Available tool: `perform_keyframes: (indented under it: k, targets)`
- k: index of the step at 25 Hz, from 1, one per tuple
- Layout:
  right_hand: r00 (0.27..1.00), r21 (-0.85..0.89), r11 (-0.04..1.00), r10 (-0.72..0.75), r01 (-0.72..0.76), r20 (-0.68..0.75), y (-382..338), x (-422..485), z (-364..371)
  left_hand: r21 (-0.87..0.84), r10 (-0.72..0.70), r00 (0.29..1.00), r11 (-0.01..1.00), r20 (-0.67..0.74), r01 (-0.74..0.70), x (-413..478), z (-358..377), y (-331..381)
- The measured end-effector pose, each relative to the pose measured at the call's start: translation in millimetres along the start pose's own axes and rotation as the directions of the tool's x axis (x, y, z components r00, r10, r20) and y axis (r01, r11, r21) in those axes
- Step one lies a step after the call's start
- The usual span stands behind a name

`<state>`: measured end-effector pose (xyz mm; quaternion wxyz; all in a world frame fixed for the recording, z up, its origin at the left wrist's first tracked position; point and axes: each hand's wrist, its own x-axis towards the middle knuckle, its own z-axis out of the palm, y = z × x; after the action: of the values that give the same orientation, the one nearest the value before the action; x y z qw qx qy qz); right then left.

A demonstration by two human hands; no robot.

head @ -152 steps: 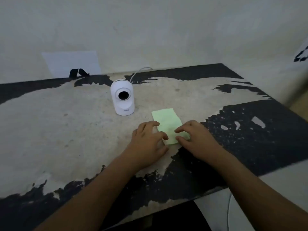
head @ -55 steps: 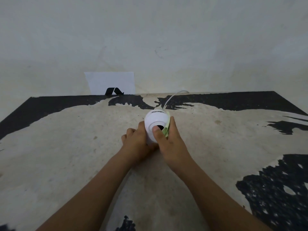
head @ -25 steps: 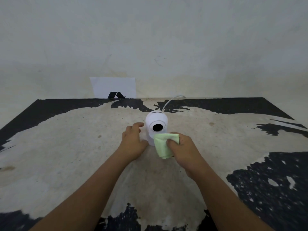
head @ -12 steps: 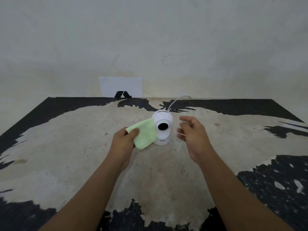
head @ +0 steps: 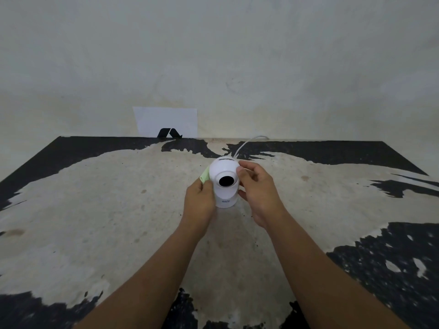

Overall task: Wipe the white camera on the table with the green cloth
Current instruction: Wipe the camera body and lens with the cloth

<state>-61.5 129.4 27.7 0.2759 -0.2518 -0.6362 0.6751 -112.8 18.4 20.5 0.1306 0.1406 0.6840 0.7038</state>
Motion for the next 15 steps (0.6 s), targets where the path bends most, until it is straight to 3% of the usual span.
perform_keyframes:
  k: [6,12,15]
  targets:
    - [1.0,0.011,1.0,-0.012,0.012,0.018,4.4,3.5,-2.1,0.203,0.231,0.972,0.95,0.047,-0.235,3.1,-0.7,11.0]
    - [1.0,0.023,1.0,-0.018,0.018,-0.001,5.9,4.1,-0.6,0.417,0.008,0.998,0.908,0.06,-0.033,2.2,-7.6,-5.7]
    - [1.0,0.019,1.0,-0.001,0.001,0.003,4.8,3.3,-1.7,0.34,0.091,0.994,0.935,0.059,-0.105,-4.1,-6.7,11.0]
